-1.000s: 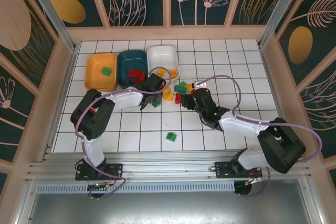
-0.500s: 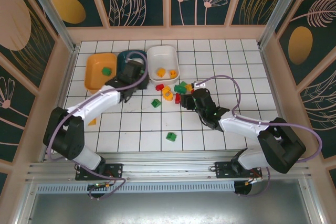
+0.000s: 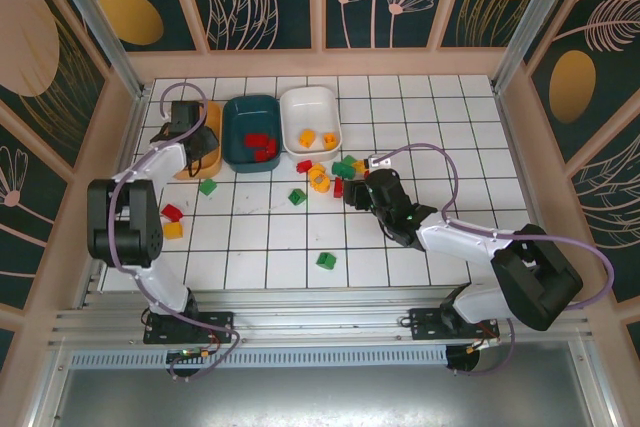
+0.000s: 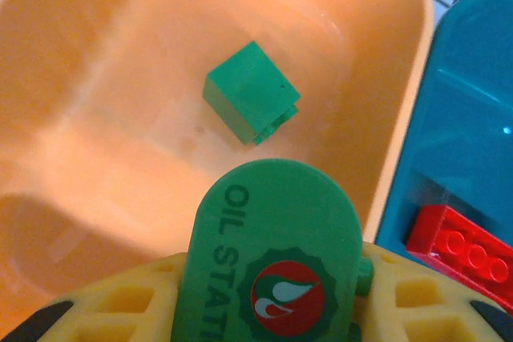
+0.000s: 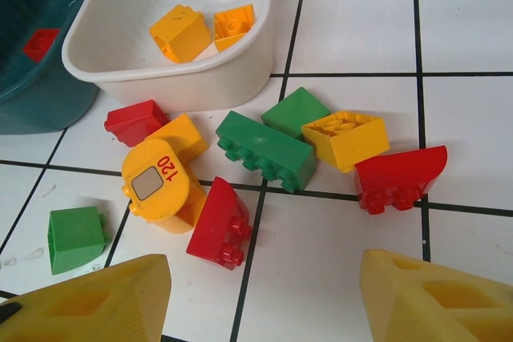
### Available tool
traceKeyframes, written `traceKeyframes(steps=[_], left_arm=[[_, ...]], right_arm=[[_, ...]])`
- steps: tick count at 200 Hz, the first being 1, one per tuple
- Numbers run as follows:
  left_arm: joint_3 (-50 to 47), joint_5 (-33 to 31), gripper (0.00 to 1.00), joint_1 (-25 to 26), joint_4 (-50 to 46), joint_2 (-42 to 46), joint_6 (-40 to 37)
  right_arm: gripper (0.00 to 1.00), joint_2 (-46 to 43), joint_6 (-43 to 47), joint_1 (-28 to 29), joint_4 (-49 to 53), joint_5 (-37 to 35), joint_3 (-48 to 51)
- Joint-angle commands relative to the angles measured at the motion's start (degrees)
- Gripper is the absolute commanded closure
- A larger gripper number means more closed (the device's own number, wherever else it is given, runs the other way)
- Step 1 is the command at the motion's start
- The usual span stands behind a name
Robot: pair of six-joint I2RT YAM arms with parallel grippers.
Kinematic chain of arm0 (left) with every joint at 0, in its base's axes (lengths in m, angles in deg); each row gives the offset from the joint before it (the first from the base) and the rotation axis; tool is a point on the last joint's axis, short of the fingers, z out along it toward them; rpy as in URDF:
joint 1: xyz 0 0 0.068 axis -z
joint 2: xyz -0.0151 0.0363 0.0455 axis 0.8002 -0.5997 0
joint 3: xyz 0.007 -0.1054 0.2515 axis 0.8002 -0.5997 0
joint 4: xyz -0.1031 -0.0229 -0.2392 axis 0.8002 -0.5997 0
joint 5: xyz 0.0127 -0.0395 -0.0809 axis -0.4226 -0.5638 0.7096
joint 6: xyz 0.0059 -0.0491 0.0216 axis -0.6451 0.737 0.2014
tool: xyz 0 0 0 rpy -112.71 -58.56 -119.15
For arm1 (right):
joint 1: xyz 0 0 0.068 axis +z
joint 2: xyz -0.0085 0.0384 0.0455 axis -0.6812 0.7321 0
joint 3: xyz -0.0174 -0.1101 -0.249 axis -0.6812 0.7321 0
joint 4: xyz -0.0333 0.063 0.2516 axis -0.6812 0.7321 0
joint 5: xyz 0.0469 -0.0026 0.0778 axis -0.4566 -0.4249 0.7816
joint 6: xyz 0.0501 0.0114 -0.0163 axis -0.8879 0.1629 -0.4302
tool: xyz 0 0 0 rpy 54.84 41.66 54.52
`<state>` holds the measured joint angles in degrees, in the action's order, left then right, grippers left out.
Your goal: Sort the legos into containers by color
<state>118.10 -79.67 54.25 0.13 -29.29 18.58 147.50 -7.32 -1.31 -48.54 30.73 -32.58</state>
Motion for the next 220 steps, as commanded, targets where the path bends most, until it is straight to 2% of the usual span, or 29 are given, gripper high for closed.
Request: traceKeyframes(steps=[1, 18, 24, 41, 80, 104, 132, 151, 196, 220], left_arm=[[3.3, 1.7, 0.76, -1.7, -1.5, -3.3, 1.8], [4.8, 2.2, 0.62, -1.9, -2.2, -5.0, 2.2], [5.1, 2.5, 0.54, -1.9, -2.3, -5.2, 2.3], [4.5, 3.8, 0.41, -1.9, -1.5, -4.4, 2.4], [-1.1, 6.9, 0.02, -1.9, 1.6, 5.9, 2.7], [-9.9, 10.1, 0.02, -1.9, 5.7, 16.8, 4.8], [-26.5, 17.1, 0.02, -1.9, 12.9, 31.8, 8.9], [-34.9, 19.4, 0.02, -1.9, 12.9, 40.6, 9.4], [-42.0, 21.3, 0.01, -1.9, 4.6, 55.3, 8.5], [-43.7, 22.2, 0.02, -1.9, 4.4, 59.8, 9.6]], right_arm=[[0.36, -2.0, 0.5, 0.4, -0.9, -2.8, -0.5], [0.36, -2.1, 0.6, 0.4, -0.8, -3.0, -0.5], [0.35, -2.2, 0.7, 0.4, -0.8, -3.1, -0.5], [0.33, -2.5, 0.6, 0.4, -0.6, -4.3, -0.5], [0.31, -1.2, 0.0, -0.3, -0.8, -4.4, -0.4], [0.32, 2.1, -0.1, -0.3, -1.4, -1.9, -1.4], [0.32, 7.0, -0.4, -0.2, -2.0, 2.1, -3.7], [0.33, 10.4, -1.3, -0.7, -1.8, 5.6, -5.7], [0.36, 16.6, -2.2, -1.7, -1.0, 8.2, -9.3], [0.39, 20.4, -2.2, -2.3, 0.1, 10.1, -11.4]])
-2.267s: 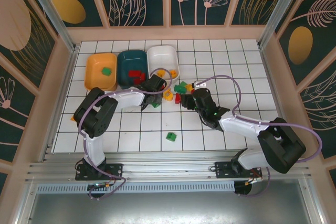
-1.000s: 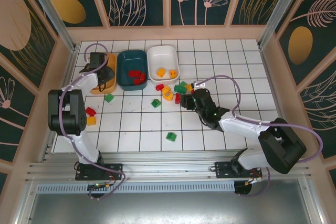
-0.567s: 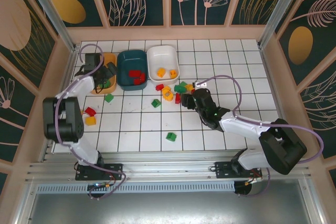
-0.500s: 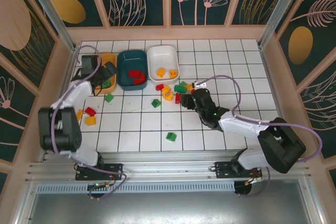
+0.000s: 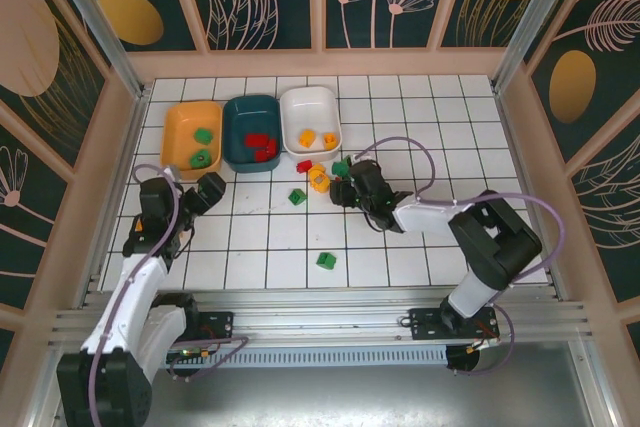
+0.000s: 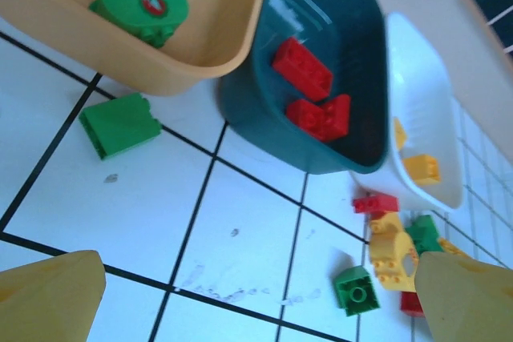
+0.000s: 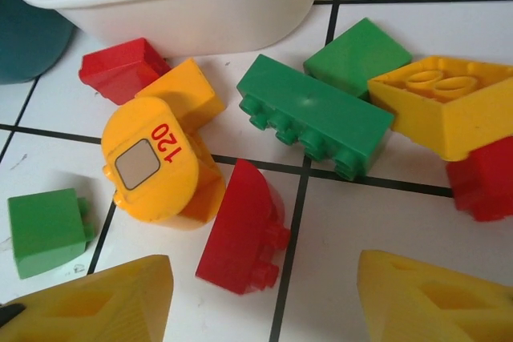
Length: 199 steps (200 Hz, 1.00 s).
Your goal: Sort the legos into containers by color
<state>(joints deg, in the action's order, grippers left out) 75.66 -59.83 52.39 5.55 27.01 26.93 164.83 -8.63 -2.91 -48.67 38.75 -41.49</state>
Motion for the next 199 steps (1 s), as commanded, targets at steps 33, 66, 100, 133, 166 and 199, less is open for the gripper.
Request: traceKeyframes(steps=[33, 66, 100, 133, 166, 199], left_arm=[[-2.9, 3.5, 0.01, 0.0, -0.2, 3.3, 1.6], [-4.7, 4.5, 0.02, 0.0, 1.6, 3.3, 2.4], [-4.2, 4.7, 0.02, -0.1, 1.2, 3.6, 2.0], [-4.6, 4.6, 0.02, 0.0, 0.6, 3.9, 1.7], [-5.3, 0.9, 0.01, -0.1, -1.0, 6.0, 4.2], [-8.7, -5.6, 0.02, 0.0, -2.2, 9.5, 11.1]], right_arm=[[0.4, 6.1, -0.2, -0.8, 0.7, 2.8, -3.7], [0.43, 7.3, -0.3, -0.8, 0.7, 2.5, -4.0], [0.45, 8.5, -0.6, -0.6, 1.6, 2.6, -5.8], [0.69, 8.1, -0.7, -0.2, 1.7, 0.8, -6.0], [0.78, 1.0, 0.0, 2.4, 3.5, -3.9, -5.4], [0.78, -0.9, 2.3, 7.7, 5.7, -3.9, -13.0]])
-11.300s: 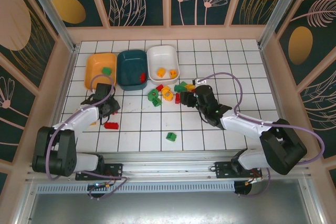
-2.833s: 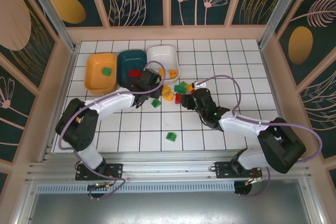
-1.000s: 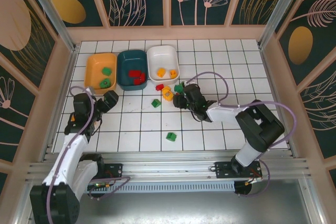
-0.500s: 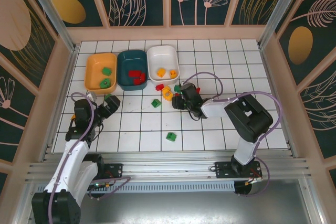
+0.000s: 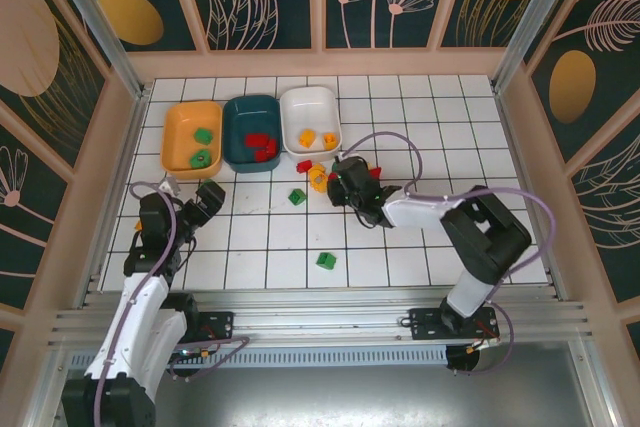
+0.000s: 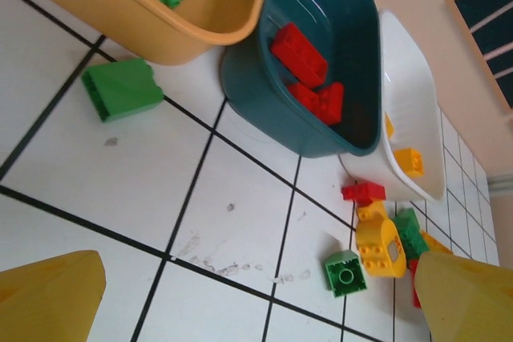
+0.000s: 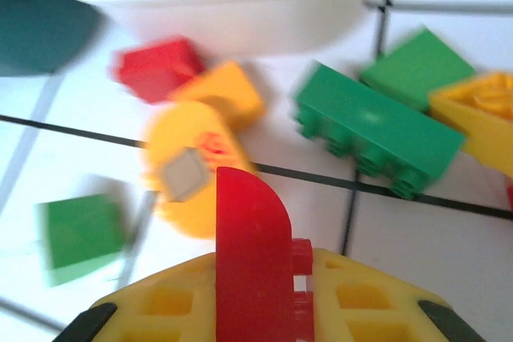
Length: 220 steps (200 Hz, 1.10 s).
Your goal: Sort the legos into containers by color
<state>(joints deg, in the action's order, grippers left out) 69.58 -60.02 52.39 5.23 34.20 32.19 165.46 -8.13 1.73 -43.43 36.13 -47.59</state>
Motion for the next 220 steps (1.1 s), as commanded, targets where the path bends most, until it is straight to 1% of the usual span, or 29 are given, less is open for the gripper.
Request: traceKeyframes(steps=[1, 26, 51, 64, 80, 97, 115, 127, 134, 144, 170, 182, 197, 220], left_arm=[[-2.8, -5.6, 0.01, 0.0, -1.8, 2.4, 6.0], [-5.6, -8.2, 0.01, 0.0, -1.7, 4.9, 11.5], [-5.8, -7.8, 0.01, -0.1, -4.4, 7.0, 11.9], [-5.7, -7.6, 0.01, -0.1, -5.7, 8.4, 11.4], [-5.6, -7.2, 0.01, -0.1, -6.5, 9.6, 11.1], [-5.2, -6.5, 0.01, 0.0, -7.1, 10.3, 11.1], [-3.8, -6.9, 0.02, -0.1, -8.2, 10.5, 10.9], [-3.4, -6.2, 0.01, 0.0, -7.1, 10.6, 10.0], [-3.4, -5.9, 0.01, 0.0, -6.4, 10.8, 9.7], [-3.4, -5.7, 0.02, 0.0, -5.9, 10.9, 9.8], [-3.2, -5.5, 0.02, 0.0, -5.7, 11.3, 9.6], [-3.3, -5.0, 0.01, 0.0, -5.5, 11.6, 9.5], [-3.7, -4.7, 0.02, 0.0, -5.1, 12.3, 9.6], [-5.2, -3.4, 0.02, 0.0, -3.2, 13.0, 11.5]], right_arm=[[0.78, -1.3, 1.8, 3.1, 0.3, -1.1, -7.3], [0.79, 9.1, 2.2, 3.9, -0.5, 3.1, -18.4], [0.79, 19.0, 3.2, 4.1, 0.4, 6.4, -30.0], [0.79, 23.0, 3.0, 4.4, 2.3, 7.3, -36.5], [0.77, 28.1, 3.3, 4.5, 6.2, 5.9, -44.3], [0.76, 33.5, 3.2, 3.9, 11.5, 6.2, -52.3], [0.72, 37.5, 3.2, 3.3, 16.2, 5.9, -59.0], [0.63, 38.3, 3.7, 3.2, 17.2, 6.6, -61.0], [0.56, 37.9, 4.0, 3.2, 17.0, 6.9, -61.1], [0.51, 36.6, 4.6, 3.3, 16.1, 7.3, -60.3], [0.49, 29.9, 5.9, 3.6, 12.9, 6.5, -55.2], [0.49, 24.9, 6.5, 4.0, 10.0, 5.8, -49.8], [0.49, 18.1, 6.6, 4.4, 6.3, 5.1, -40.0], [0.49, 10.1, 4.5, 4.5, 4.5, 4.8, -26.0]])
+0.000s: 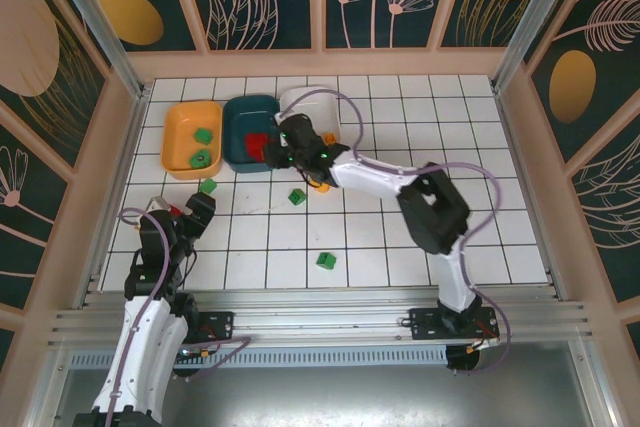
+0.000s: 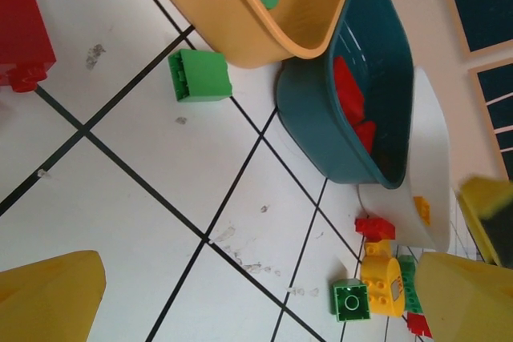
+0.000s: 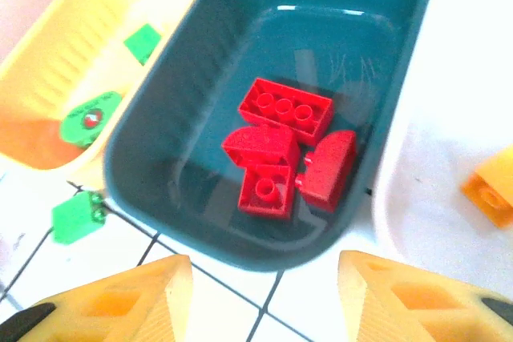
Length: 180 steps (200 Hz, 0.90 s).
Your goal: Sort the legos into containers by color
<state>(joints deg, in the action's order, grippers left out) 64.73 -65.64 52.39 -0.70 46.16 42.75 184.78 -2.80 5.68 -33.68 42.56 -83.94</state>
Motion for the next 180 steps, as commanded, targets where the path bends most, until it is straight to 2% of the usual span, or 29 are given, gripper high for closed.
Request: traceKeyframes(steps=[1, 15, 34, 46, 96, 118, 133, 180], left_arm=[[-0.4, 2.3, 0.02, 0.0, 2.9, 1.0, 1.1], [-3.1, 4.6, 0.02, -0.1, 6.6, 1.0, 3.5], [-8.8, 9.8, 0.02, 0.0, 16.6, 0.0, 6.9], [-10.5, 9.9, 0.02, 0.0, 18.3, -1.1, 8.4], [-11.2, 10.0, 0.01, 0.0, 15.0, -2.0, 7.5], [-11.0, 9.8, 0.01, 0.0, 12.8, 0.7, 7.3], [-11.8, 9.6, 0.01, 0.0, 12.5, 2.8, 8.0], [-13.1, 9.9, 0.01, -0.1, 12.6, 4.9, 8.7]], right_arm=[[0.49, -9.5, -0.9, 0.5, -5.4, -1.6, 10.8], [0.47, -12.2, -2.5, 0.4, -5.1, -1.6, 16.4], [0.46, -12.7, -4.0, 0.4, -2.4, -1.6, 18.6], [0.44, -12.3, -3.2, 0.5, -1.0, -0.4, 19.1], [0.4, -6.0, -2.5, 1.7, 0.7, 4.5, 18.2], [0.4, -3.7, -2.1, 2.0, 1.1, 3.2, 17.2], [0.45, -2.6, -1.6, 2.2, -0.6, 0.9, 18.2], [0.46, 1.8, -1.3, 2.1, -2.0, 0.8, 17.4]])
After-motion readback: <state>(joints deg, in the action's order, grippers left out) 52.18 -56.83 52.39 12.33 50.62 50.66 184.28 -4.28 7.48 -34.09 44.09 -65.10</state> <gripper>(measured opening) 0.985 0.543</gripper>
